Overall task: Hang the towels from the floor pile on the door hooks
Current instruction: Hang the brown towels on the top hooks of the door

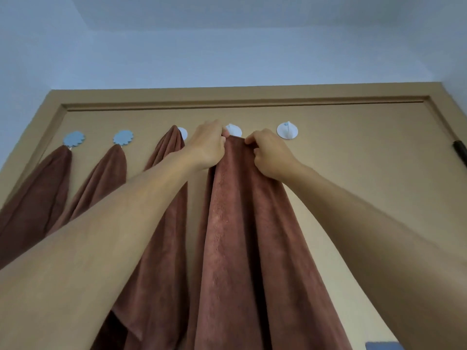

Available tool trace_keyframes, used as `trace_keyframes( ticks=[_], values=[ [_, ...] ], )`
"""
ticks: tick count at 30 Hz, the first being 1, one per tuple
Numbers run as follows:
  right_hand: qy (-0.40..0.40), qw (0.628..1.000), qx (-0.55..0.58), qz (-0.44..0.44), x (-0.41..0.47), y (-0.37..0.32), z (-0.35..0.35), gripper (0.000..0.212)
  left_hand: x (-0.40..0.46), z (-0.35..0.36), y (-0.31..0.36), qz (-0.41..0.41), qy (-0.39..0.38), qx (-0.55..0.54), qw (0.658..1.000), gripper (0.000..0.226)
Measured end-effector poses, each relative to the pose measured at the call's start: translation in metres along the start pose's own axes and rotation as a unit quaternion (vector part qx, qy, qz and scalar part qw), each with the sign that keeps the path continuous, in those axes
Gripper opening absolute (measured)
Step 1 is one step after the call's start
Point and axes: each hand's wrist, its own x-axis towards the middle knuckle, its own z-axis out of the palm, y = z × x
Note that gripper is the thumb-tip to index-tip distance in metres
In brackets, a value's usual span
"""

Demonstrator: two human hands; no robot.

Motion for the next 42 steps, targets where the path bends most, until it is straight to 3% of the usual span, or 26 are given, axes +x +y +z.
trace_keyframes(
  ticks=[5, 13, 20, 23, 26, 29, 35, 42],
  values=[
    [0.041, 0.997, -0.050, -0.030, 0.056, 0.014, 0.020, 0.041, 0.054, 0.018, -0.017, 0.002, 0.064, 0.024, 0.998, 0.026],
    [0.067, 0.989, -0.127, -0.037, 0.093, 0.028, 0.042, 0.035, 0.081, 0.036, -0.032, 0.007, 0.069, 0.067, 0.995, 0.028],
    [0.103, 0.993, -0.033, -0.053, 0.062, 0.024, 0.053, 0.021, 0.047, 0.042, -0.038, -0.009, 0.047, 0.006, 0.999, 0.030],
    [0.103, 0.992, 0.065, -0.037, 0.040, 0.013, 0.055, 0.030, 0.033, 0.043, -0.034, -0.029, 0.039, -0.053, 0.997, 0.035],
    [0.082, 0.976, 0.204, 0.011, 0.018, -0.004, 0.050, 0.036, 0.019, 0.043, -0.025, -0.055, 0.038, -0.101, 0.993, 0.038],
    [0.048, 0.976, 0.210, 0.027, 0.003, -0.017, 0.050, 0.035, 0.001, 0.041, -0.020, -0.071, 0.018, -0.132, 0.989, 0.041],
    [-0.014, 0.988, 0.118, 0.094, -0.050, -0.031, 0.056, 0.053, -0.068, 0.047, -0.010, -0.074, -0.056, -0.132, 0.987, 0.052],
    [-0.100, 0.986, -0.002, 0.136, -0.145, -0.052, 0.052, 0.057, -0.159, 0.047, 0.015, -0.095, -0.128, -0.057, 0.986, 0.061]
  ],
)
